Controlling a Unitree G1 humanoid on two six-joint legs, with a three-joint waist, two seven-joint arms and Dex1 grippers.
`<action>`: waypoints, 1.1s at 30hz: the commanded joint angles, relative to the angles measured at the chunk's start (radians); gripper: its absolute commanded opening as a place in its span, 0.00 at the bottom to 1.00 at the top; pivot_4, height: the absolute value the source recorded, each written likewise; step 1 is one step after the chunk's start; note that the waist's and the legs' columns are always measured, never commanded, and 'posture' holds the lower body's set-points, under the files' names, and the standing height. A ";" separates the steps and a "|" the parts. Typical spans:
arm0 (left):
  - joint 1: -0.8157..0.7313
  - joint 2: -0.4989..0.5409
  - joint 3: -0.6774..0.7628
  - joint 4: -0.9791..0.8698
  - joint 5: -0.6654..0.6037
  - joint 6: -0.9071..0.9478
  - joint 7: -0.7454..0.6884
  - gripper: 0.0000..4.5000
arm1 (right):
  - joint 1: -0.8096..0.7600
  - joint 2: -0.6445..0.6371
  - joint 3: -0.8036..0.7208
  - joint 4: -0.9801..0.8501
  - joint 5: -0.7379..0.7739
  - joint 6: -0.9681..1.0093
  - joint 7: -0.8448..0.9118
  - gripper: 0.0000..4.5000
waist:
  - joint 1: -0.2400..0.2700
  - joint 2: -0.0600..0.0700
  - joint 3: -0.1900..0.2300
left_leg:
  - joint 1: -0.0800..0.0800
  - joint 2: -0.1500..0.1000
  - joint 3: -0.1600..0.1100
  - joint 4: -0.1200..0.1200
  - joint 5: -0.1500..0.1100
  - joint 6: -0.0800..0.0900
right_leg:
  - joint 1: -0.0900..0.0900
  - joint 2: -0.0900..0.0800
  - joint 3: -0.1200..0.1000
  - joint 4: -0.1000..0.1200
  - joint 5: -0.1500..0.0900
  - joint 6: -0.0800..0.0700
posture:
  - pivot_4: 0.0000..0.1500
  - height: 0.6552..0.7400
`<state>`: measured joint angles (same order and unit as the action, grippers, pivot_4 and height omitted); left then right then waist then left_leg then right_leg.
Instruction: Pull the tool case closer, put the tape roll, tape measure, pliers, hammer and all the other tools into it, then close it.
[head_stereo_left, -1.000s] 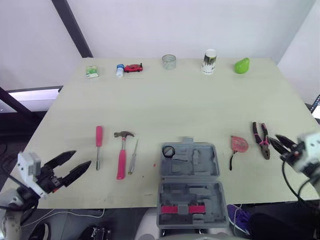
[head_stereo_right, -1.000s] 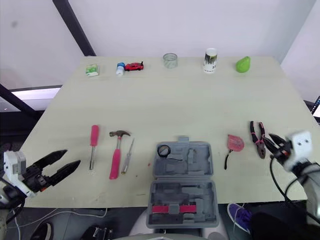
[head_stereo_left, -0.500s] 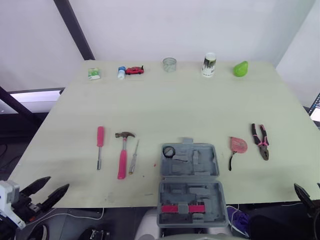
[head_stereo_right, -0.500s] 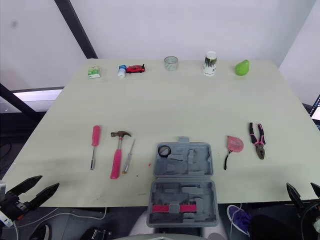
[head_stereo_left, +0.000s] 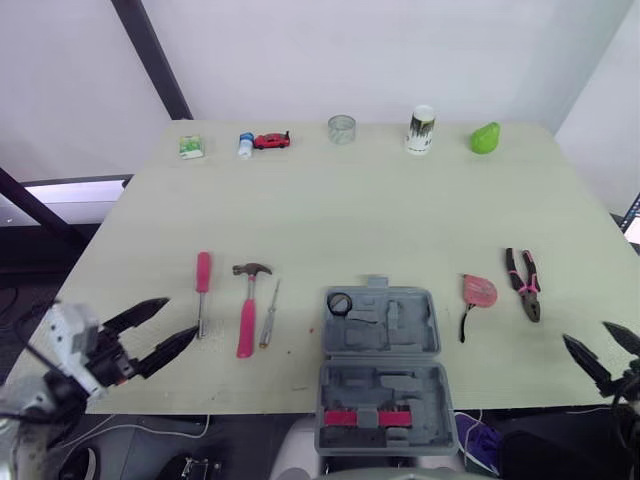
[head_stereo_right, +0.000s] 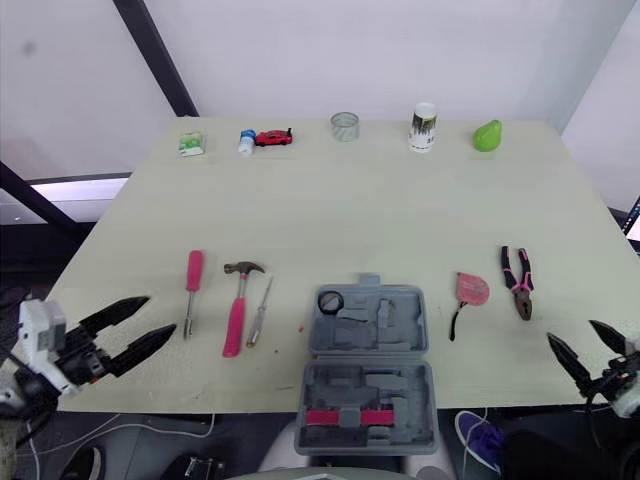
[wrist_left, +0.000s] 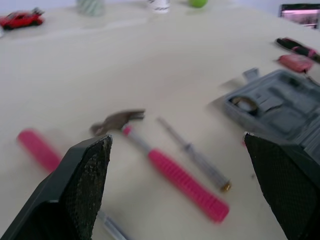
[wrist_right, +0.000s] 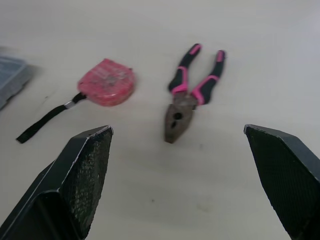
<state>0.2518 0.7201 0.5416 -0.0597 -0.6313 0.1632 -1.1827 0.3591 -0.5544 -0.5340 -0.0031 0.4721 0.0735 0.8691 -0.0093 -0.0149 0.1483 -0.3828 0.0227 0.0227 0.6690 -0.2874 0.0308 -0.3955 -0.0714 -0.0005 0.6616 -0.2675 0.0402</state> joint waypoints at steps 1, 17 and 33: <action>-0.064 0.024 -0.053 -0.100 -0.033 0.031 -0.007 1.00 | -0.036 -0.020 0.059 -0.082 -0.019 0.033 -0.021 0.98 | -0.001 0.000 0.000 | 0.000 0.000 0.000 0.000 0.000 0.000 | 0.000 0.000 0.000 0.000 0.000 0.000 | 1.00 1.00; -0.403 0.155 -0.278 -0.351 -0.213 0.292 -0.084 1.00 | -0.136 0.315 0.398 -0.455 -0.232 0.412 -0.633 0.98 | -0.003 0.003 0.001 | -0.002 -0.002 -0.002 0.001 0.000 0.000 | -0.001 0.009 -0.003 0.001 0.002 0.004 | 1.00 1.00; -0.489 0.141 -0.297 -0.289 -0.230 0.315 -0.118 1.00 | -0.172 0.411 0.401 -0.395 -0.234 0.513 -0.753 0.98 | -0.004 0.003 0.002 | -0.001 0.000 -0.002 0.001 0.000 0.000 | -0.001 0.017 -0.002 0.001 0.002 0.004 | 1.00 1.00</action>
<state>-0.2275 0.8606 0.2262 -0.3407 -0.8460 0.4762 -1.3022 0.1946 -0.1379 -0.1345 -0.3910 0.2359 0.5913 0.1104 -0.0135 -0.0123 0.1500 -0.3838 0.0226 0.0209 0.6698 -0.2871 0.0308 -0.3965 -0.0544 -0.0022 0.6624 -0.2658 0.0441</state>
